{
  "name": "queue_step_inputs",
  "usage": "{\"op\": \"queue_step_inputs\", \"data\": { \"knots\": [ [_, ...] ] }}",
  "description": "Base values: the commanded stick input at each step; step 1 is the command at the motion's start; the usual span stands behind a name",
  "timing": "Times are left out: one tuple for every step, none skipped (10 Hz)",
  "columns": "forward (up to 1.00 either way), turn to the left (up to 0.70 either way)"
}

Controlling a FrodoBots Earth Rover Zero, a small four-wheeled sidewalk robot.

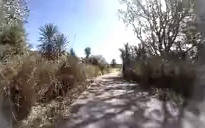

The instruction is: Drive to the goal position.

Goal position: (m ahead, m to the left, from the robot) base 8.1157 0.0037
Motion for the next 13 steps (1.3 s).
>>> {"op": "queue_step_inputs", "data": {
  "knots": [
    [1.0, 0.0],
    [1.0, 0.0],
    [1.0, 0.0],
    [1.0, 0.0],
    [1.0, 0.0],
    [1.0, 0.0],
    [1.0, 0.0],
    [1.0, 0.0],
    [1.0, 0.0],
    [1.0, 0.0],
    [1.0, 0.0],
    [0.91, 0.0],
    [0.85, 0.0]
  ]
}}
